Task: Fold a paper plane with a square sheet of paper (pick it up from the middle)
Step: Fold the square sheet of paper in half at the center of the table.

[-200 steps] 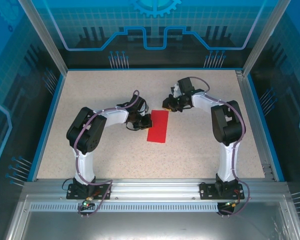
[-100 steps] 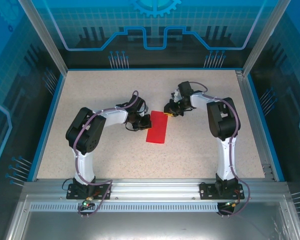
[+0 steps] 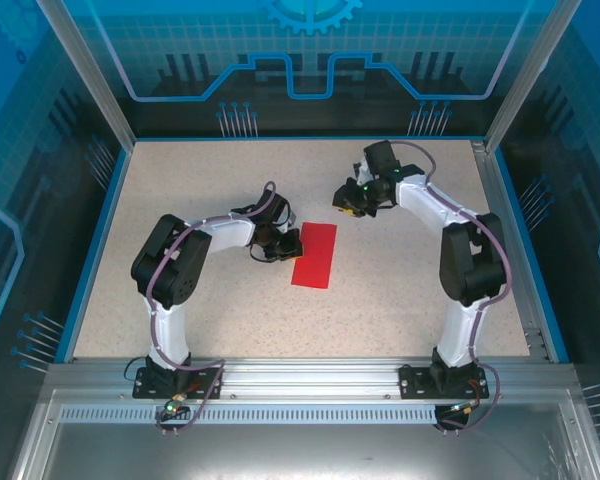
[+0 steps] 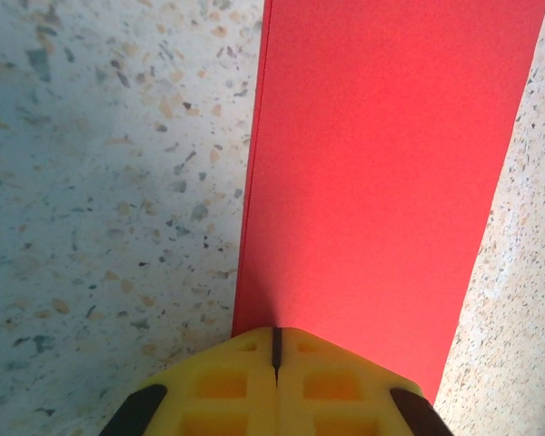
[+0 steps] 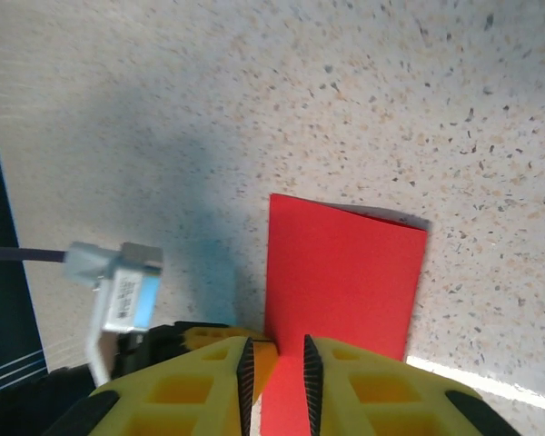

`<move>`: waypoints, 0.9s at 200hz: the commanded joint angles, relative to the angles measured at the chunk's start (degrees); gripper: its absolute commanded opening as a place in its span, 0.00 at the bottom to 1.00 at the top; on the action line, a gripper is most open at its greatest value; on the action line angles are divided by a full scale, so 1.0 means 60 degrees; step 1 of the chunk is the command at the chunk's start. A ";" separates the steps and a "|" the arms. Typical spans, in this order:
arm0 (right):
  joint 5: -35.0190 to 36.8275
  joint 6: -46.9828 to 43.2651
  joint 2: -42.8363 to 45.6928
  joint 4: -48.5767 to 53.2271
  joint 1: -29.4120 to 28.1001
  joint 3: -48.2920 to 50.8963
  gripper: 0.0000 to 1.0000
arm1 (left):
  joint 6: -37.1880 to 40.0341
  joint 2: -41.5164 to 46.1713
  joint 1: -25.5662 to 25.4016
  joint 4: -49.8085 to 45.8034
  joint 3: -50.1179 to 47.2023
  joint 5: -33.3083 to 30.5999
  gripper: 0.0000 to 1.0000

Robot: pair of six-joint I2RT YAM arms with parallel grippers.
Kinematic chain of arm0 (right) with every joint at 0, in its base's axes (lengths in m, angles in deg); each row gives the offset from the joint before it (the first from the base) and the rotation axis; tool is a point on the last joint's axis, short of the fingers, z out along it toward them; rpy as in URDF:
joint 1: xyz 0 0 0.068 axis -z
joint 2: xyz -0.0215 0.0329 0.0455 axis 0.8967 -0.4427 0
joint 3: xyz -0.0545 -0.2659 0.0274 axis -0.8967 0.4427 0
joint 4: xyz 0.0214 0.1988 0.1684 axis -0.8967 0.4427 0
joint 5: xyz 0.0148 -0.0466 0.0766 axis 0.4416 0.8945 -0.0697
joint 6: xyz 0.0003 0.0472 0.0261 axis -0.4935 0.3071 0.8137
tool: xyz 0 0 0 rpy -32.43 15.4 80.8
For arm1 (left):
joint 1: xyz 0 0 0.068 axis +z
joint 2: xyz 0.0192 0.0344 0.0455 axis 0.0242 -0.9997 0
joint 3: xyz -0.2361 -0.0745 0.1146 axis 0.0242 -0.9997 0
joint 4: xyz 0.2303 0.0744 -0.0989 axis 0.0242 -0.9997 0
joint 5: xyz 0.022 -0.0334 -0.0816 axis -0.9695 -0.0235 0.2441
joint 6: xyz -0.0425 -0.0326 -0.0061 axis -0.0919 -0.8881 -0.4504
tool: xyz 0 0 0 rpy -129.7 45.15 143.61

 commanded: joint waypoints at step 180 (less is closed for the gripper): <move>0.0801 -0.0113 0.0522 -0.0966 -0.1793 0.2677 0.31 | -0.0775 0.1298 0.0372 0.0311 -0.0784 0.0728 0.29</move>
